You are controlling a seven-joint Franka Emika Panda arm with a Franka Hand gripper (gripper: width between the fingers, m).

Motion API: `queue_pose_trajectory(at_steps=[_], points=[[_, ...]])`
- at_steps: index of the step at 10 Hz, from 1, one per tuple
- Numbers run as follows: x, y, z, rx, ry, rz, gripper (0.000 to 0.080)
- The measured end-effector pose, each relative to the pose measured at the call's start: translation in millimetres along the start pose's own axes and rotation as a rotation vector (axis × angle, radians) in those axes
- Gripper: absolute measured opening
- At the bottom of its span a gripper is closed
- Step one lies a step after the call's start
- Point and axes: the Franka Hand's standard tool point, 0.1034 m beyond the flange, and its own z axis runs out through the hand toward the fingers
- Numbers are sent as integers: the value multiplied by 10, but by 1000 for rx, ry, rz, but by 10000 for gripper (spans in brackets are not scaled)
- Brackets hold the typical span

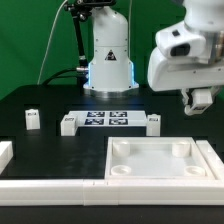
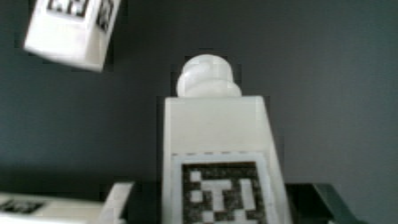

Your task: Assemble one leg

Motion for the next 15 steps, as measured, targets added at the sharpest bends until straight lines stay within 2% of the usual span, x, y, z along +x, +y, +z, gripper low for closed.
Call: queue_pose_trajectory(at_steps=[1, 2, 4, 6, 7, 11, 15], points=[[82, 10, -95, 8, 110, -3, 290], [97, 1, -125, 12, 190, -7, 290], [114, -15, -91, 23, 298, -14, 290], [137, 34, 6, 19, 293, -39, 290], [204, 123, 7, 11, 295, -77, 290], [698, 478, -146, -8, 326, -194, 290], [684, 461, -127, -6, 323, -191, 290]])
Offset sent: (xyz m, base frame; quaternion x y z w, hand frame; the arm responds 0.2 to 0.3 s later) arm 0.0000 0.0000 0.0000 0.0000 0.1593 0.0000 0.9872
